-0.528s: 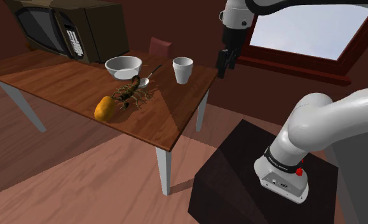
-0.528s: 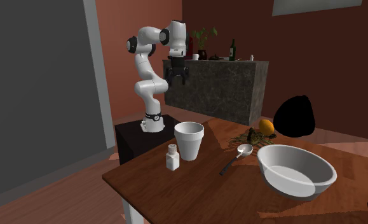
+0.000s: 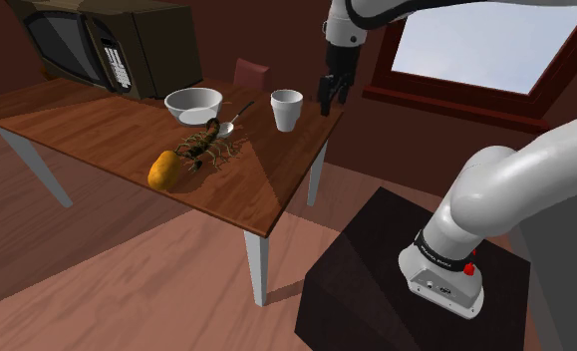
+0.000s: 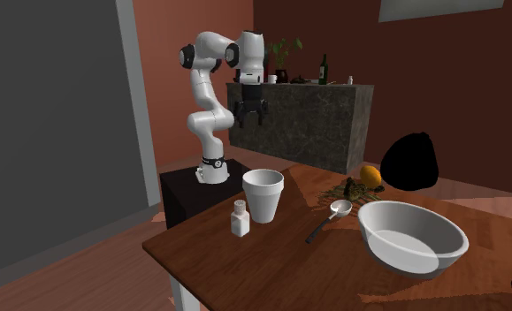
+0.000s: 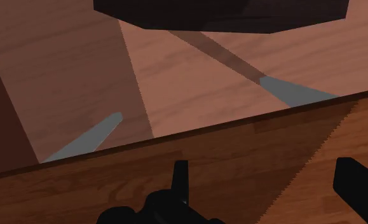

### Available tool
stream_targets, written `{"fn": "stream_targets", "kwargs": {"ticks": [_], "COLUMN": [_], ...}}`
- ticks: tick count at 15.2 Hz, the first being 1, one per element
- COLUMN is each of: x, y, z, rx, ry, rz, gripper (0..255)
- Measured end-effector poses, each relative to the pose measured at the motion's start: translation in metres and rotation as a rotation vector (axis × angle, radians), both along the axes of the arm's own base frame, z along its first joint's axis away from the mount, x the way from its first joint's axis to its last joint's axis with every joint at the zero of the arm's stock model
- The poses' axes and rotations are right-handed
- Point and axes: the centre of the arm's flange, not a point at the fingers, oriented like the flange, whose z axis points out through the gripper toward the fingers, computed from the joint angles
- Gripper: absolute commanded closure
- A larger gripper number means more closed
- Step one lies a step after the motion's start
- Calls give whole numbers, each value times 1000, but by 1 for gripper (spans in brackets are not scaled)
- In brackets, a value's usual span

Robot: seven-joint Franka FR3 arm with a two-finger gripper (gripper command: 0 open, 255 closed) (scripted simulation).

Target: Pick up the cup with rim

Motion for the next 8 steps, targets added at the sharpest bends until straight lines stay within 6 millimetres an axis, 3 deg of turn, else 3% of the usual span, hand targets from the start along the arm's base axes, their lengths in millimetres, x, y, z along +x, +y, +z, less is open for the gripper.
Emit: {"fn": "stream_targets", "kwargs": {"ticks": [8], "x": [93], "y": [-29], "z": [-25], "rx": [0], "ry": [-25], "rz": [10], "gripper": [0]}}
